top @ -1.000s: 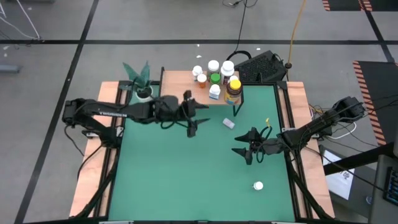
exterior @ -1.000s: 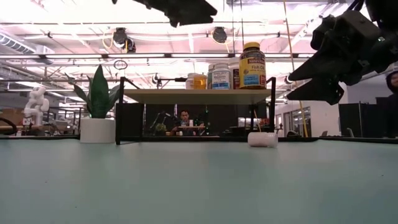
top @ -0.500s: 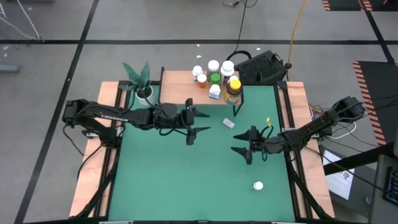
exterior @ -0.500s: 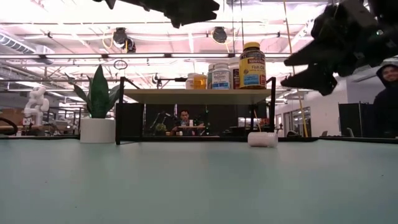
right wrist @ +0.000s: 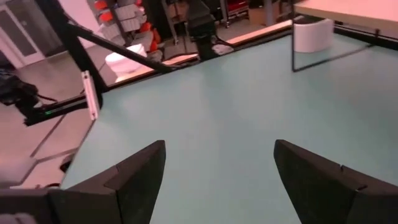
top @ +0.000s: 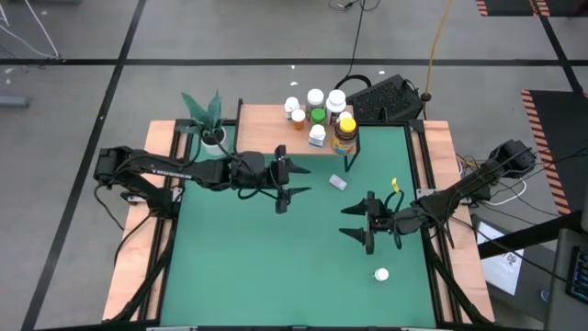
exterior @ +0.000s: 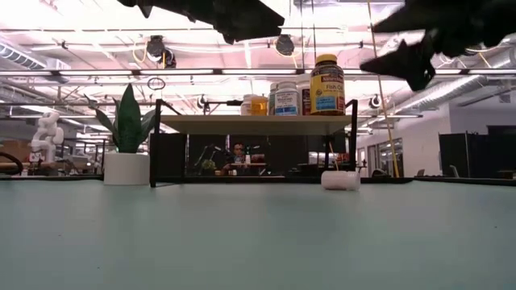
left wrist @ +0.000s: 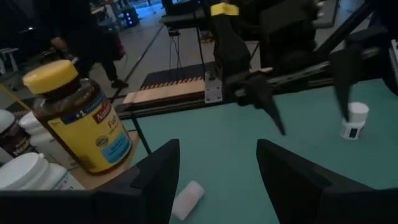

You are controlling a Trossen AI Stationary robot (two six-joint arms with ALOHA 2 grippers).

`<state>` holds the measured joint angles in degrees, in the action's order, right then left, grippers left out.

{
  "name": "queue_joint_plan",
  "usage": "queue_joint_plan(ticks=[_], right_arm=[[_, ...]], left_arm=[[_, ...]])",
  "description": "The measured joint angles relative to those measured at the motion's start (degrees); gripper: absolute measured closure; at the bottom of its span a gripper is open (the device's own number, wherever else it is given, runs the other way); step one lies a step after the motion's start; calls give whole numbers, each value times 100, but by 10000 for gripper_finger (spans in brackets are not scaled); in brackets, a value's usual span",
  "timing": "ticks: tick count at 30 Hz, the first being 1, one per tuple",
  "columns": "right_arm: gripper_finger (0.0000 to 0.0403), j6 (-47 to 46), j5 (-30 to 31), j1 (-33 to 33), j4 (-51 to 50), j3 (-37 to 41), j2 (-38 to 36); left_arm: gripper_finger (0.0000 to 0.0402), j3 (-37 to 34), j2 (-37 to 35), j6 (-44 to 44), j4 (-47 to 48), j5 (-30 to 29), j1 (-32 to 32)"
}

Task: Pick and place medicine bottles onto shelf by color
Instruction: Put the white medicine bottle on the shelf

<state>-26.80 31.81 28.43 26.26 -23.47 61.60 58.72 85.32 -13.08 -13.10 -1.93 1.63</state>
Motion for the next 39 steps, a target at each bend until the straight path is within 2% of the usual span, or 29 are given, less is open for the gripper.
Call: queue_joint_plan(ticks=[3,10,15,19,21,27,33,36,39], right_arm=[[110,-79,28,152,-268,-345,203],[110,182,-193,195,-314,-1020,1284],[110,-202,-177,196,-1035,-1452,1829],[110,-251,-159,300,-1162,-1911,2248],[110,-247,-141,393,-1308,-2122,2380],[110,-560,548,824,-2080,-2510,2486],[122,-1186,955,1274,-3227,-2556,2379],[132,-1847,981,1423,-4044,-2552,2362],[137,-2443,581,1496,-4529,-2532,2361]], left_arm=[[187,5,51,28,131,0,47],[188,-2,246,30,198,-4,189],[188,0,375,-138,-80,10,198],[188,-4,524,-579,-333,44,209],[188,14,636,-831,-768,80,209],[188,9,741,-1167,-1220,682,209],[188,9,741,-1208,-1377,704,209],[188,9,741,-1136,-1364,704,203],[188,9,741,-995,-1273,704,198]])
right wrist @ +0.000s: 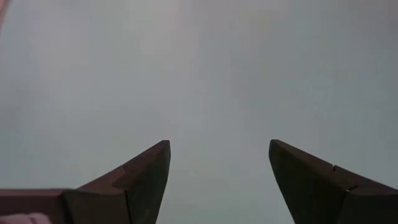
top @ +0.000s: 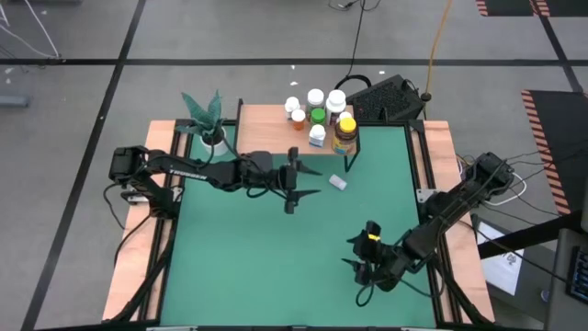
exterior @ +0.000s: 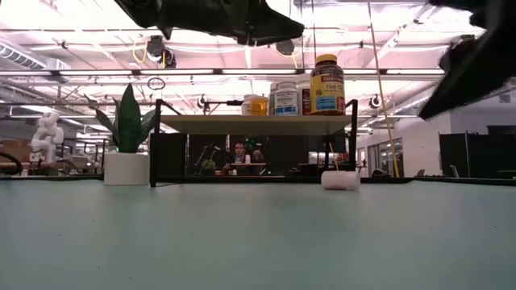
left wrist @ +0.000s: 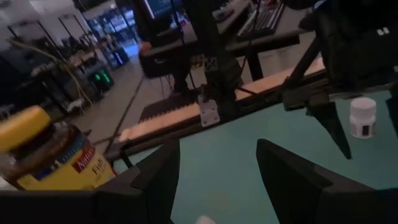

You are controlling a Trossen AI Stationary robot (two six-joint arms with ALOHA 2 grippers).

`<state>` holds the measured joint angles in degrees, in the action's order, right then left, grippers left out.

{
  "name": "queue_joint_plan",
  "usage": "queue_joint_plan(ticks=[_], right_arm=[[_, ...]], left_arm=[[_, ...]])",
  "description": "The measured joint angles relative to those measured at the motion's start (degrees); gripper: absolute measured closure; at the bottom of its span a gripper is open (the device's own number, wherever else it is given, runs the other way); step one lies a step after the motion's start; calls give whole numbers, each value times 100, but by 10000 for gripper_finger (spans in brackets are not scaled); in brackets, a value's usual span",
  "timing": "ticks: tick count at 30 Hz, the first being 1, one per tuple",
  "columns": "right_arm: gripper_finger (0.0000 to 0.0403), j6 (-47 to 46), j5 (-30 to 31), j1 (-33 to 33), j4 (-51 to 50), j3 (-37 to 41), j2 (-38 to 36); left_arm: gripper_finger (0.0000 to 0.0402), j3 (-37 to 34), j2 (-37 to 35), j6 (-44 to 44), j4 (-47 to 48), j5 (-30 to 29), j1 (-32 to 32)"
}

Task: Pick and place medicine bottles onto shelf by color
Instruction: Put the white medicine bottle on the shelf

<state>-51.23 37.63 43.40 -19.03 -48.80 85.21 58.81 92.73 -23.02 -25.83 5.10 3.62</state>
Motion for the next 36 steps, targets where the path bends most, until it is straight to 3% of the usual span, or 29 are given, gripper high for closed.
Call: queue_joint_plan(ticks=[6,15,25,36], right_arm=[[138,229,-459,22,-65,0,0],[138,796,-487,22,-179,0,-161],[138,622,-521,216,-1138,4,-828],[138,582,-1632,288,-1739,52,-1215]], left_arm=[[188,0,0,178,374,-16,0],[188,0,0,410,796,-46,0],[188,0,0,638,921,-66,-12],[188,0,-2,1386,959,-70,-28]])
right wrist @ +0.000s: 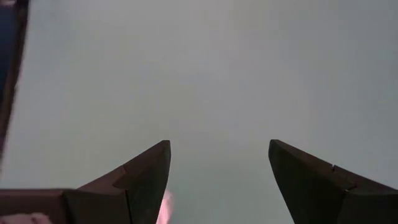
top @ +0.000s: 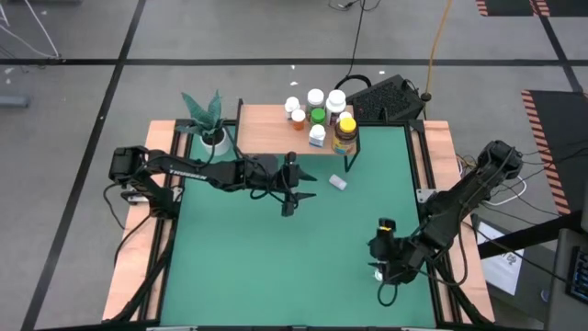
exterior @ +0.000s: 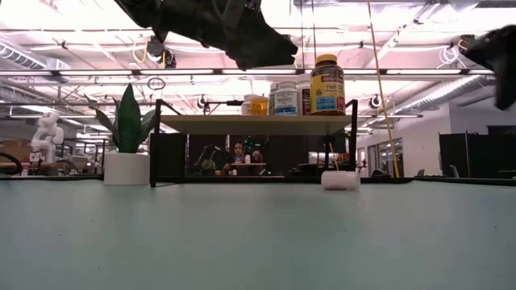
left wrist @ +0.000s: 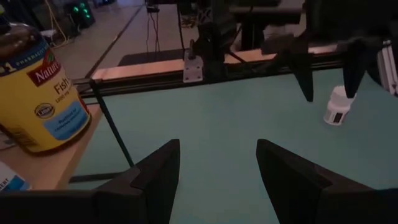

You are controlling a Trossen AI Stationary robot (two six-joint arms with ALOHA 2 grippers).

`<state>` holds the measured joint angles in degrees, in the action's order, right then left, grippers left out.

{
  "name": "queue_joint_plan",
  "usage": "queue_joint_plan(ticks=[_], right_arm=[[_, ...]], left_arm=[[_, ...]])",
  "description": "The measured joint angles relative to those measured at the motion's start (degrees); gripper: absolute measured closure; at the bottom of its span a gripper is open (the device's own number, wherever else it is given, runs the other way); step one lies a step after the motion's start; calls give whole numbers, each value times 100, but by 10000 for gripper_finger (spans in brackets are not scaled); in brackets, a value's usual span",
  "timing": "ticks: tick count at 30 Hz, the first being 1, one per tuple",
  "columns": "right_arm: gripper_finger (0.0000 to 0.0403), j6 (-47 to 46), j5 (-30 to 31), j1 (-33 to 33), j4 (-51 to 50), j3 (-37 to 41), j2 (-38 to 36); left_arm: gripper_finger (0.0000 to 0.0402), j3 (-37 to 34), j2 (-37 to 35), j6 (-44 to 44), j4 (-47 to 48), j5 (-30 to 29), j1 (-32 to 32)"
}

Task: Pick and place medicine bottles onto shelf by color
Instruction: Put the white medicine bottle on the shelf

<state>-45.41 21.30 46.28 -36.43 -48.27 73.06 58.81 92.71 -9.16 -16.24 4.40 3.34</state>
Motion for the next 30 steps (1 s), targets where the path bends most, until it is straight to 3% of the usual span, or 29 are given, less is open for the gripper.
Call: queue_joint_plan(ticks=[3,12,20,24,30], right_arm=[[138,49,-353,2,-31,203,0],[138,-923,-401,-9,-743,605,-4],[138,-1957,-1838,157,-765,662,-4],[143,-2343,-1524,416,-200,665,58],[182,-3353,-1685,912,432,662,356]], left_arm=[[188,0,0,0,3,0,-18],[188,0,0,-103,-34,0,-13],[188,0,0,-103,-34,0,-16],[188,0,0,-211,-29,0,-16],[188,0,0,-654,-117,0,-16]])
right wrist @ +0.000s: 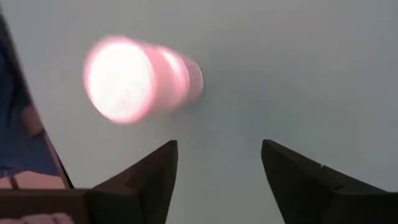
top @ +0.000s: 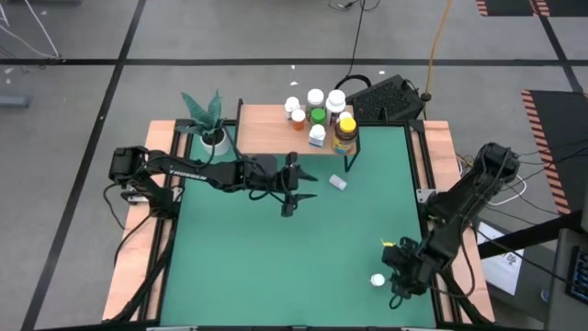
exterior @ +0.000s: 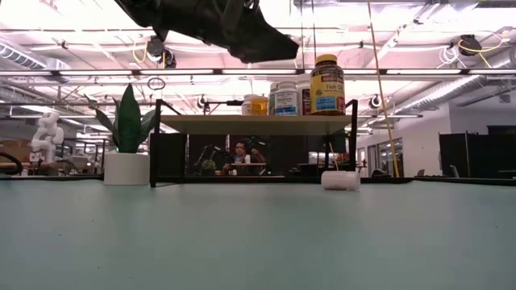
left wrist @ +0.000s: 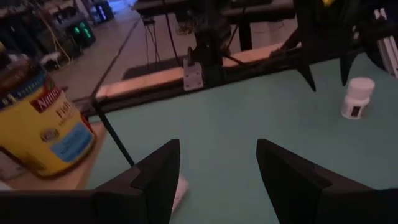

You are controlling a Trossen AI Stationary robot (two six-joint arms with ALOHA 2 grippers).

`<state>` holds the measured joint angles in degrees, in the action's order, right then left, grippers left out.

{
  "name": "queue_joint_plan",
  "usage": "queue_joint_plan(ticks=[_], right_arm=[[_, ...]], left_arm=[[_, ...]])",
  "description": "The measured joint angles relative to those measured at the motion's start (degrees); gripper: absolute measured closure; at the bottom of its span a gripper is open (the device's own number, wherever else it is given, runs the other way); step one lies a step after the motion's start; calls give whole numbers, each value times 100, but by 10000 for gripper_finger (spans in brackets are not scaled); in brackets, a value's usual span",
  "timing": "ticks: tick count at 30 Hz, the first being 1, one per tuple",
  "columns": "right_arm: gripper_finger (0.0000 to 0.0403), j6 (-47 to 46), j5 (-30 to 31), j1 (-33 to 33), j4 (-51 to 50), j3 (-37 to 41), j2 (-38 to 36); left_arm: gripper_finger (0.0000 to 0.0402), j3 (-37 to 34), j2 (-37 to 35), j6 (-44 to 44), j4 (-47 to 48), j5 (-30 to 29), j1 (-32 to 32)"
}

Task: Pick and place medicine bottles onto shelf by color
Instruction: Put the white medicine bottle on the shelf

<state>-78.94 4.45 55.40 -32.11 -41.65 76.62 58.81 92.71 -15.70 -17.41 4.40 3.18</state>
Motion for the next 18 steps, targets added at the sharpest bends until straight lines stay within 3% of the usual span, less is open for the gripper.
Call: queue_joint_plan(ticks=[4,9,11,13,18], right_arm=[[213,-513,-289,175,-120,0,55],[238,-281,747,306,305,134,57],[242,-140,882,356,740,316,57],[243,-13,801,370,1130,567,57],[244,-932,213,368,1743,1040,31]], left_arm=[[188,0,-2,56,-247,0,0],[188,0,-2,613,-326,2,-77],[188,0,-2,783,-308,5,-179],[188,0,-2,854,-235,7,-305],[188,0,-2,673,-49,7,-627]])
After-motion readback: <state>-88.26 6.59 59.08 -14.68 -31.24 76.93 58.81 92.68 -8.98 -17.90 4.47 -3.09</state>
